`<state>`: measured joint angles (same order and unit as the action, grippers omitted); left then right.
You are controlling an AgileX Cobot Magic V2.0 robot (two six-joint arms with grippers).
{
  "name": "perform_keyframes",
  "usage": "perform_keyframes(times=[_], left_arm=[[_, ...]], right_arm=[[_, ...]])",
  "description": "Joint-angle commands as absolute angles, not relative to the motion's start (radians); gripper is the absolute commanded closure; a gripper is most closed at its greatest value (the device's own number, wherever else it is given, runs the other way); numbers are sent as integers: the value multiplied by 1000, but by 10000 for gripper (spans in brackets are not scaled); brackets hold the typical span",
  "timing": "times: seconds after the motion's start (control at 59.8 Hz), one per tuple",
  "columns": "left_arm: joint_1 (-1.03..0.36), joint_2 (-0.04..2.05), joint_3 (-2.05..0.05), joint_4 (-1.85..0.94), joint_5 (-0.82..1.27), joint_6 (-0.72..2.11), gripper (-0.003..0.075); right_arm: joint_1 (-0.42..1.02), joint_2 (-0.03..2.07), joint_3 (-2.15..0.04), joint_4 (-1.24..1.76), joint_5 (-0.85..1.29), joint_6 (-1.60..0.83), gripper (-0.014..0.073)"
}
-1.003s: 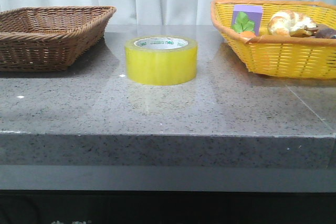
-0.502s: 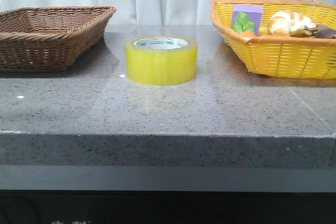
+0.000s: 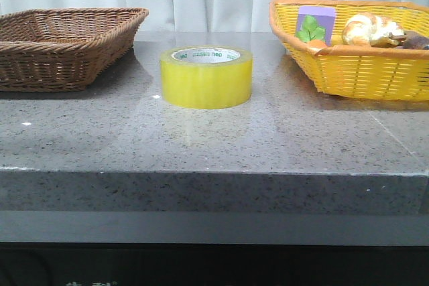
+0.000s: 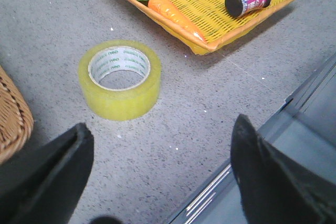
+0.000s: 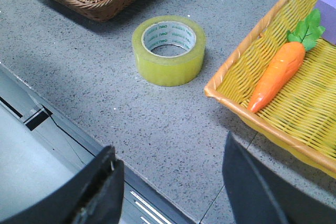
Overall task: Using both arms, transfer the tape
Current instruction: 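Open the right gripper and withdraw it from the tape roll, then lower the left gripper onto the tape roll and grasp its rim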
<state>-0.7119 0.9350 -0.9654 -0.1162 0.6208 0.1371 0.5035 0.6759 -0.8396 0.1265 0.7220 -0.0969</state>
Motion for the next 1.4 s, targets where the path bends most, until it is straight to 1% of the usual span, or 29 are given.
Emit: perform_keyframes(times=[0.0,0.117,0.351,0.502,0.619,0.869,1.036,1.237,1.271,1.304,1.388], left_arm=[[-720,992,-1073,-84,633,137,125],[-720,1108,-1196,-48,737,159,120],[-720,1372,-1417,-47,884,373,120],[-720,1522,-1536,-49,896,463,120],[-720,1626,-1616,-49,900,482,121],[-720,1803,-1748,-102,964,482,121],[-720,1889,-1789,-104,965,482,121],[-720,1945,-1811,-102,968,482,122],[-720,1949,-1811,-102,971,482,128],[-720,1954,-1811,-102,981,482,151],[-718,1958,-1811,-102,1008,482,272]], right_arm=[[499,674,-865,132,644,-98,151],[499,674,-865,132,644,-98,151],[499,674,-865,132,644,-98,151],[499,674,-865,132,644,-98,151],[499,674,-865,132,644,-98,151],[499,674,-865,132,644,-98,151],[499,674,-865,132,644,-98,151],[499,674,-865,132,644,-98,151],[499,674,-865,132,644,-98,151],[499,674,-865,132,644,-98,151],[499,674,-865,132,644,-98,151]])
